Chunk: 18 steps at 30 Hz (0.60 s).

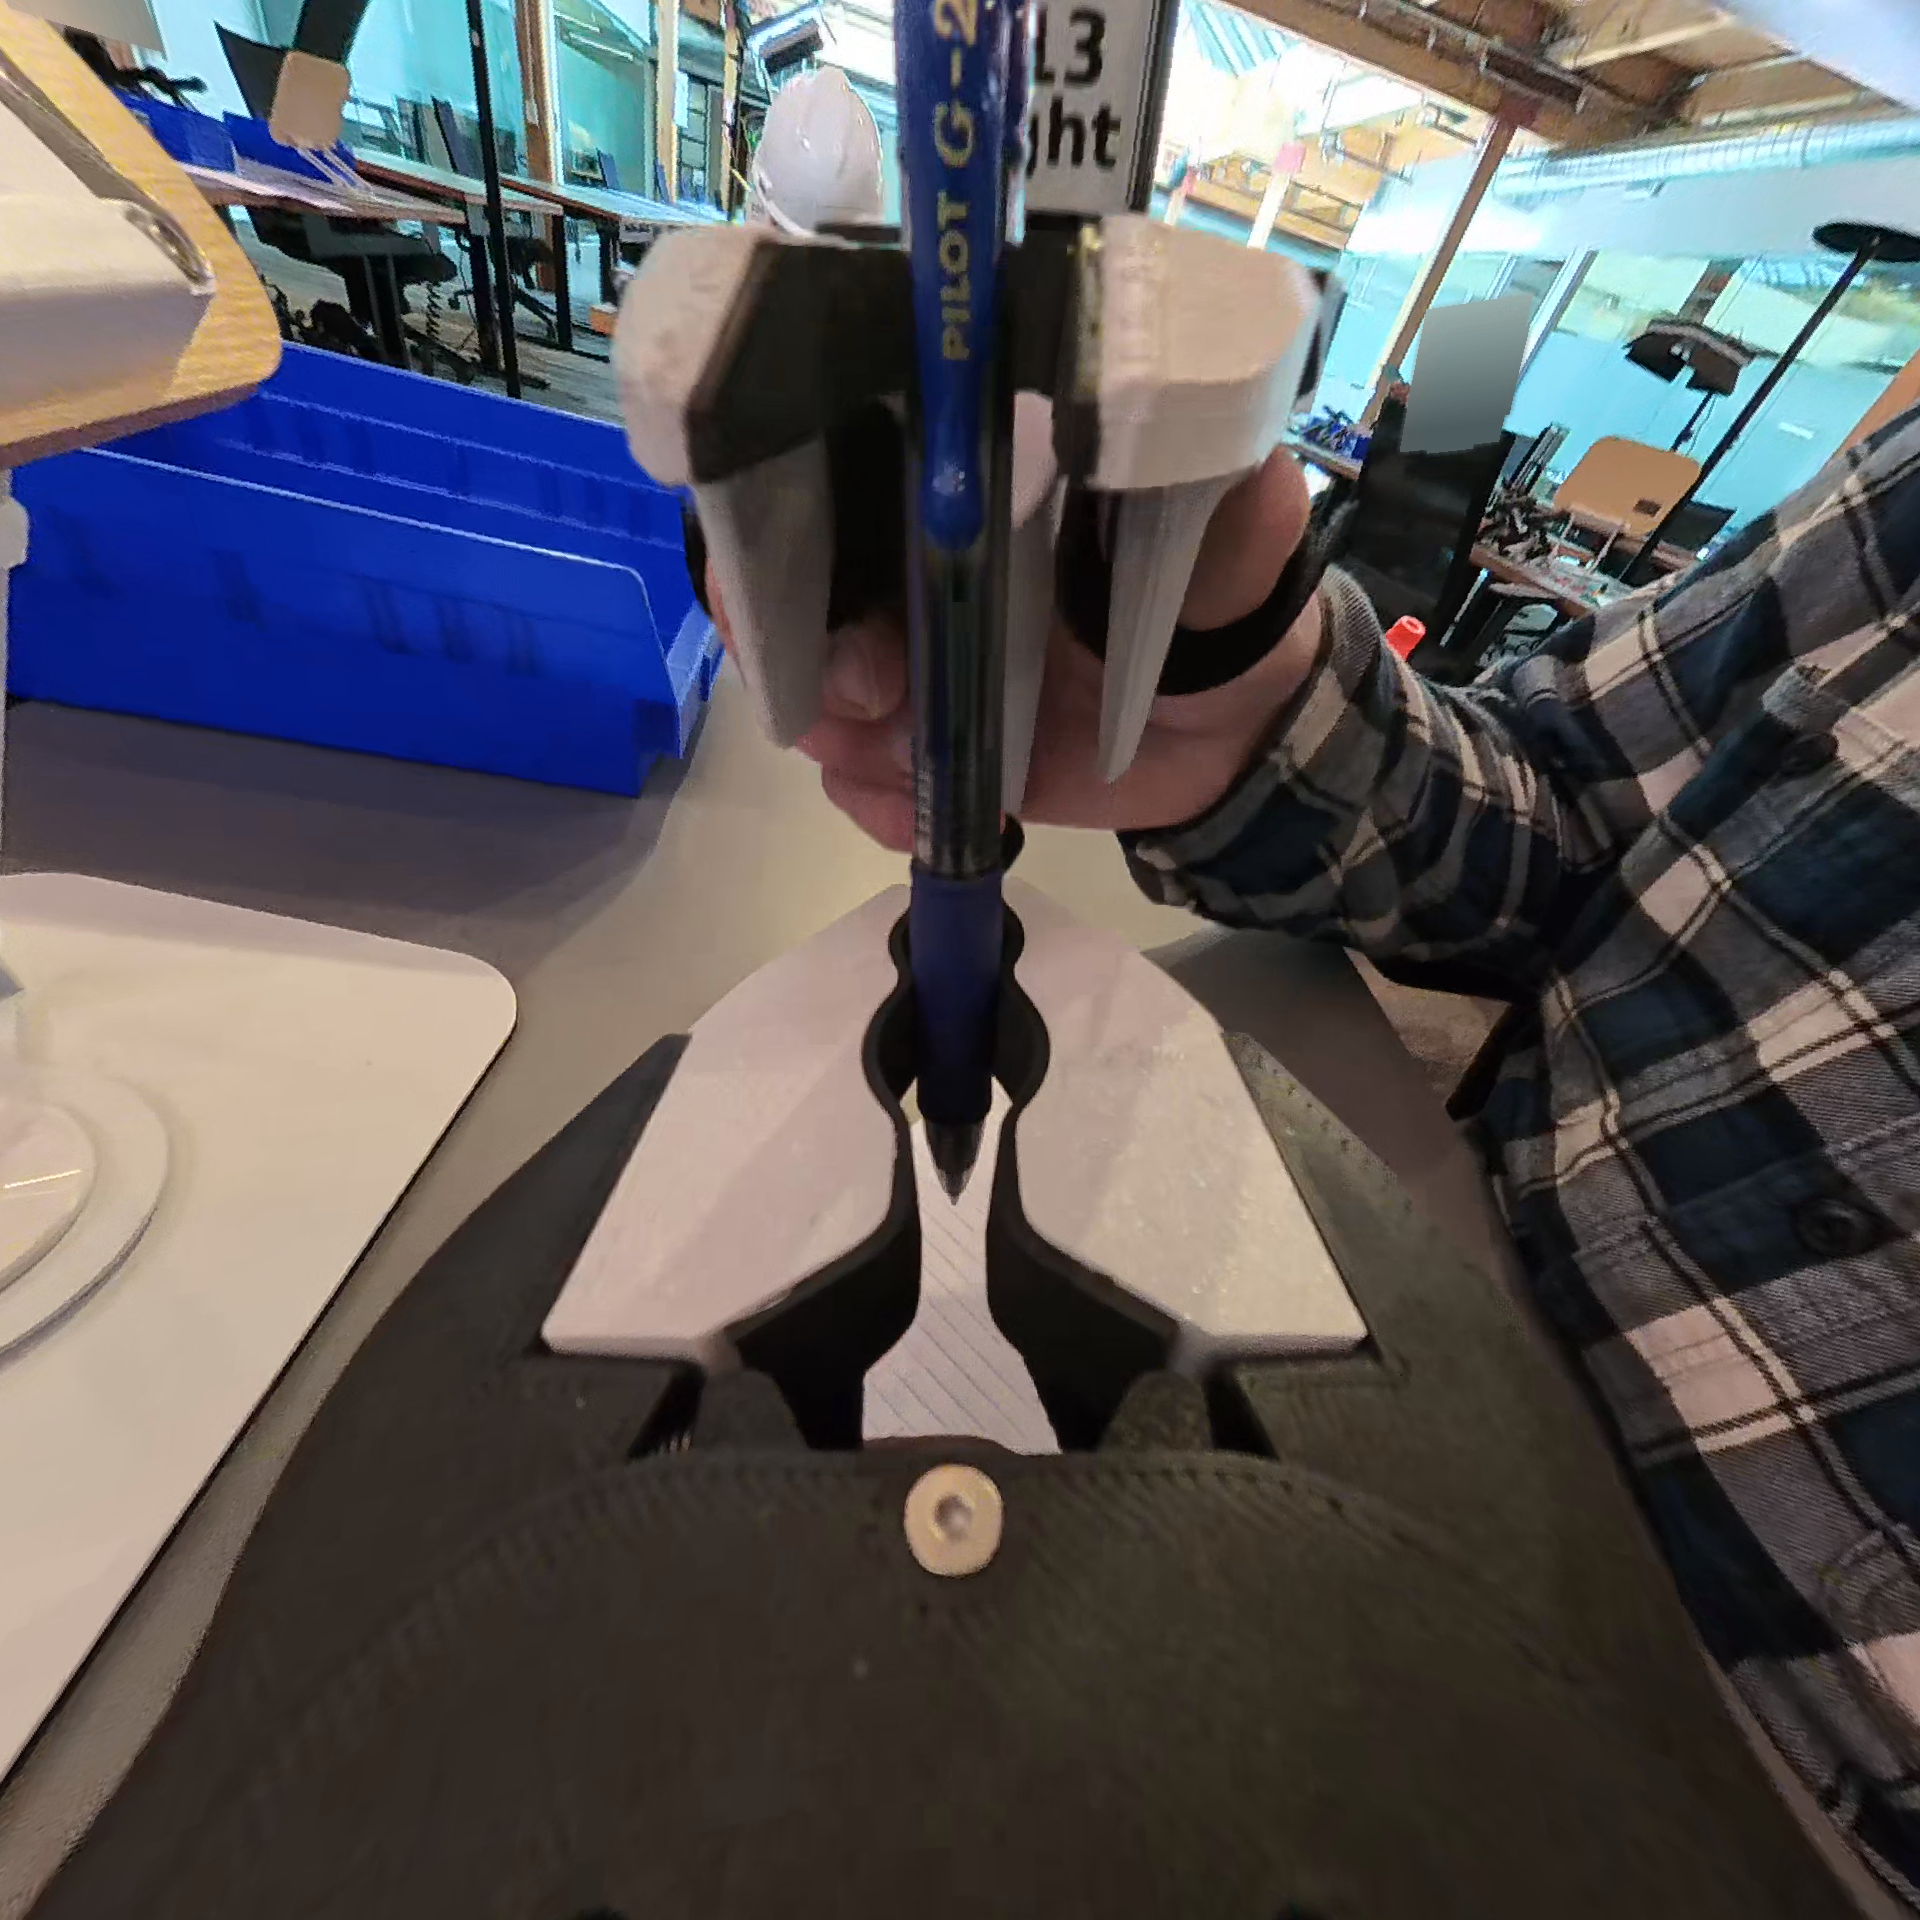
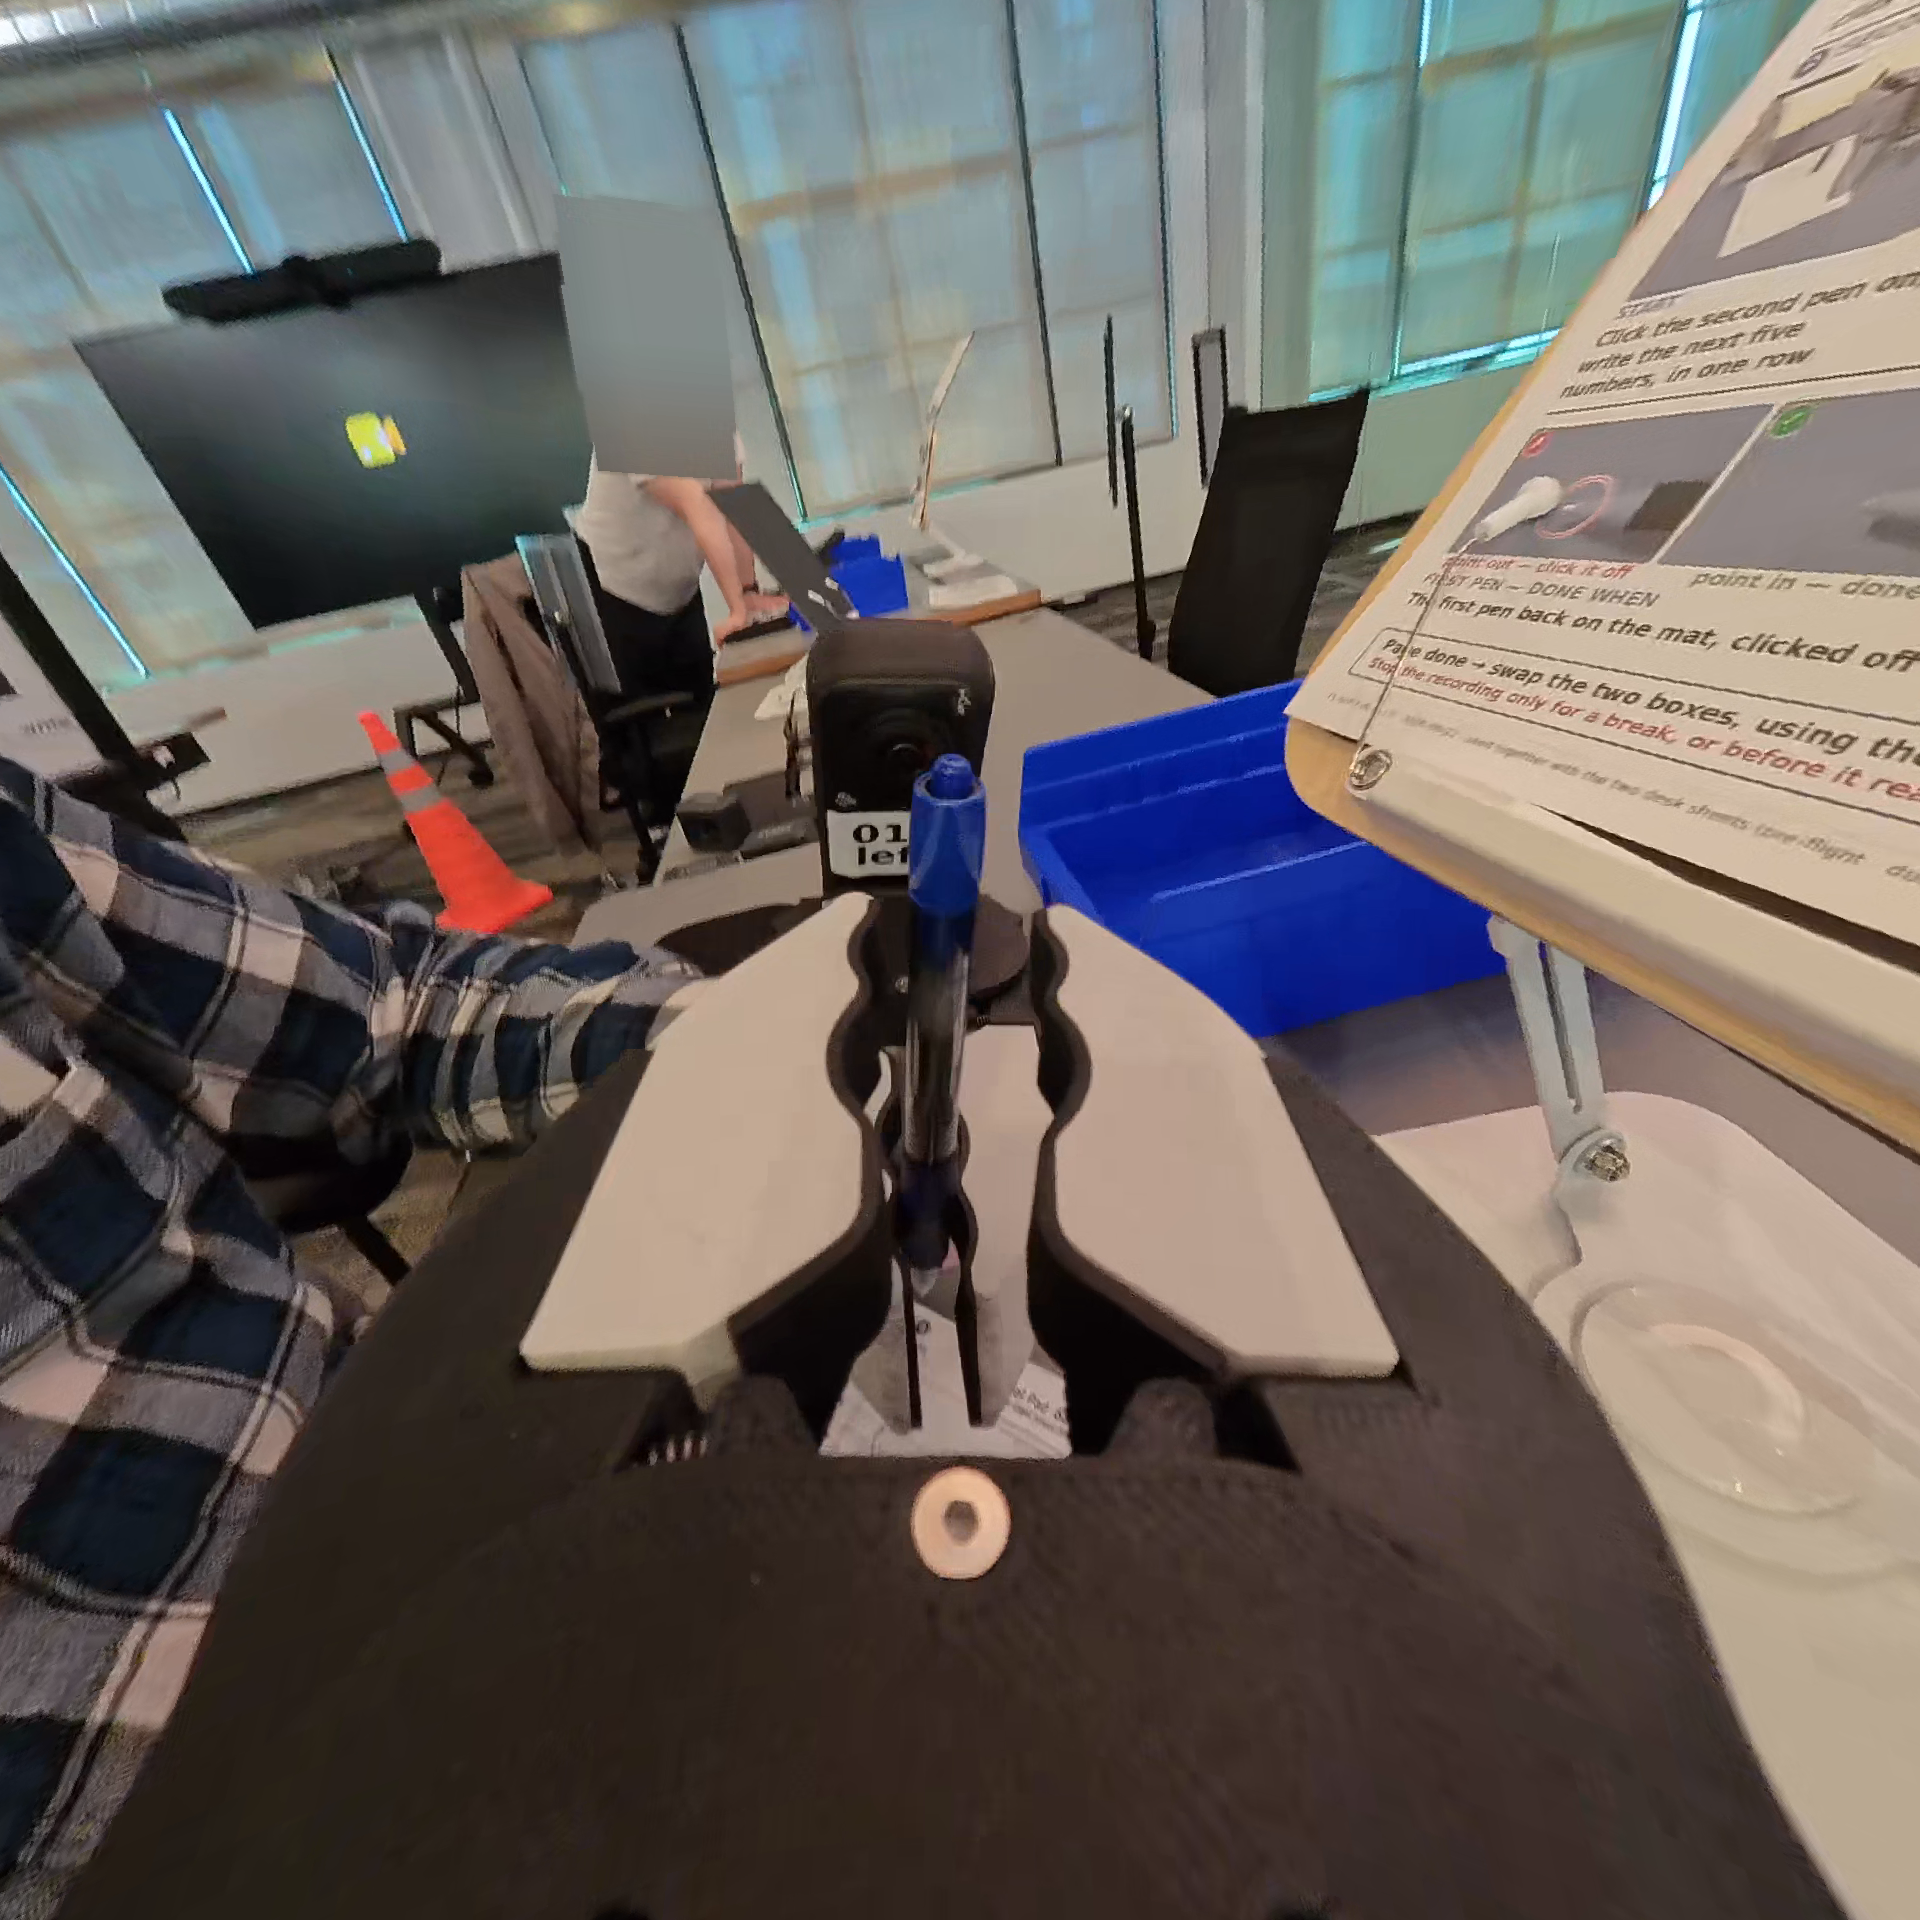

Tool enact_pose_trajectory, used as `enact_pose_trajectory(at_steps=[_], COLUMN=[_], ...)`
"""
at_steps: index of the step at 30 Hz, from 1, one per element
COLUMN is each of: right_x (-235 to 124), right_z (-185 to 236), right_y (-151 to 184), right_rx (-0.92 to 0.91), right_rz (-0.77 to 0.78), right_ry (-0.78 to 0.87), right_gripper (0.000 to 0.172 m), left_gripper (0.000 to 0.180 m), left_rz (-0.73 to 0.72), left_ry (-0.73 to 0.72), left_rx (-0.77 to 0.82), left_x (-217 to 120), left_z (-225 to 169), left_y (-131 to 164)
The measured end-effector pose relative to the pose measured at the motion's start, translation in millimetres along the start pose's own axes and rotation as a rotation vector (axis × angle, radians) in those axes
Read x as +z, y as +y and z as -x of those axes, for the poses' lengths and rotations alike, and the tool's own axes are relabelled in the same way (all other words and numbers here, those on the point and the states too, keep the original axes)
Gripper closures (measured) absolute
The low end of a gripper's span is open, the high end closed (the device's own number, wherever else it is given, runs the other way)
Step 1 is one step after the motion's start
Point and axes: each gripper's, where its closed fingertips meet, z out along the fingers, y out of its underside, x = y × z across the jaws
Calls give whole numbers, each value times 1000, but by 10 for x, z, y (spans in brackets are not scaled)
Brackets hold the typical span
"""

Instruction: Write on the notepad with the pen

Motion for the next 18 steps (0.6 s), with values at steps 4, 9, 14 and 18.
enact_pose_trajectory(at_steps=[4, 9, 14, 18], right_x=[-27, 15, 60, 52], right_z=[-41, -20, 14, 20], right_y=[-97, -51, -1, -16], right_rx=[37, 32, 16, 21], right_rz=[-160, -172, -142, -151], right_ry=[5, -18, -16, -8], right_gripper=[154, 159, 164, 164], left_gripper=[171, 171, 171, 171], left_rz=[-54, -54, -36, -48], left_ry=[9, -8, -10, -16], left_rx=[-42, -48, -35, -27], left_x=[21, 43, 79, 84], left_z=[1, 39, 21, 16], left_y=[-47, -17, 16, -4])
